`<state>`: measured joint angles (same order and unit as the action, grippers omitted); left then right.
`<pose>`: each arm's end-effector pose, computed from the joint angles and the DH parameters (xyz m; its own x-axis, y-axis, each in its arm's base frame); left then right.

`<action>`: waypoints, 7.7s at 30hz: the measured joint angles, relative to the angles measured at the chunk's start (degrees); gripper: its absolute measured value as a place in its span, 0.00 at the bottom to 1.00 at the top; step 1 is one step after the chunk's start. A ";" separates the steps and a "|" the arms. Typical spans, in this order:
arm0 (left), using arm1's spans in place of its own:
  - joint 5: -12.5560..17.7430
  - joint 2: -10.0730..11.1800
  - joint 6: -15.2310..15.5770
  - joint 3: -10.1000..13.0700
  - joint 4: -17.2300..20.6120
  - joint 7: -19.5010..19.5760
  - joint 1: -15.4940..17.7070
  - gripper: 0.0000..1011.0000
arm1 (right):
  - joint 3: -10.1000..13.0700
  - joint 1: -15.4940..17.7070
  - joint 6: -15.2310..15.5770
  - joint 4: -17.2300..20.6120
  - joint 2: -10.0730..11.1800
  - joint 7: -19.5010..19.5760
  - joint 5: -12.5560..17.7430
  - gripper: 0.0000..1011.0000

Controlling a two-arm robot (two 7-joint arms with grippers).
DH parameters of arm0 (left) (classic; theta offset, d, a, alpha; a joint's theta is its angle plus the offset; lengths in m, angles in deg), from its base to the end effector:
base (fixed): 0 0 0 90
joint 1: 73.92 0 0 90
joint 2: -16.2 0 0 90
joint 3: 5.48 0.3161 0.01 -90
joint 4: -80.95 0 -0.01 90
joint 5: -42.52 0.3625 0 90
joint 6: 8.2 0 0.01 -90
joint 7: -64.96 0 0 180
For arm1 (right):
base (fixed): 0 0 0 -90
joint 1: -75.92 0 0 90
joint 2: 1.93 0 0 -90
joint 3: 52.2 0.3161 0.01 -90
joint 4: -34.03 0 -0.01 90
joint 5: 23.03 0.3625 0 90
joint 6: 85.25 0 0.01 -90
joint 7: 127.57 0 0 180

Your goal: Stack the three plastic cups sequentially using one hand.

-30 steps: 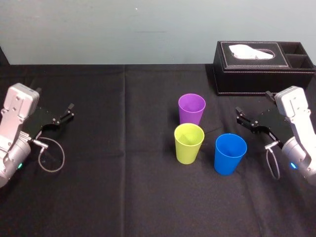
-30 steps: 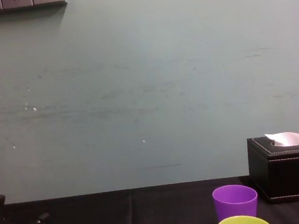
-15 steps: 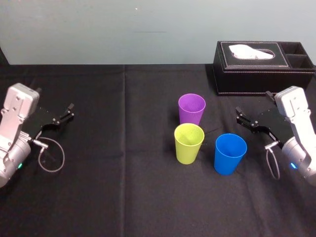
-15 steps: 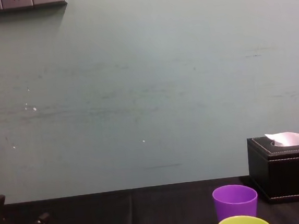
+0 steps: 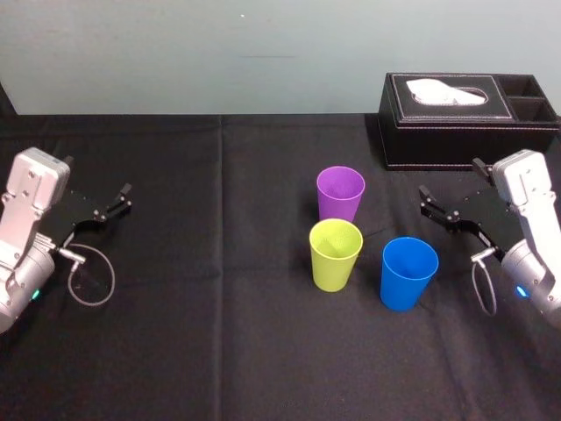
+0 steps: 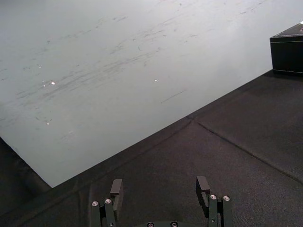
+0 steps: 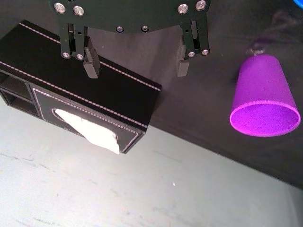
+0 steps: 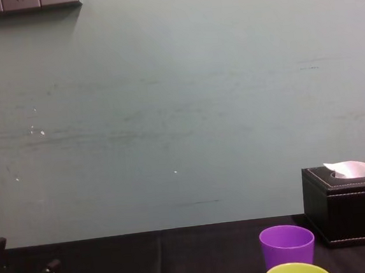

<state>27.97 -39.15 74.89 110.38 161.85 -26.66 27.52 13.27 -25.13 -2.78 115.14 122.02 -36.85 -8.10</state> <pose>0.4131 0.0834 -0.3335 0.2922 0.8803 0.3738 -0.9553 0.2873 0.0701 0.4139 -0.0841 -0.3311 0.2908 -0.8888 0.3543 0.9551 0.2917 -0.0521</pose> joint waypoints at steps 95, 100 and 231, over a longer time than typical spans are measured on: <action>0.00 0.00 0.00 0.00 0.00 0.00 0.00 1.00 | 12.62 23.25 -0.67 15.42 -3.45 -17.40 5.36 0.99; 0.00 0.00 0.00 0.00 0.00 0.00 0.00 1.00 | 12.60 22.45 -0.24 14.72 -4.30 -17.91 4.75 0.99; 0.00 0.00 0.00 0.00 0.00 0.00 0.00 1.00 | 4.69 -7.32 17.38 4.20 -11.77 -21.00 9.66 0.74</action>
<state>27.97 -39.15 74.89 110.38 161.85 -26.66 27.51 17.96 -32.45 14.60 119.35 110.25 -57.85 1.56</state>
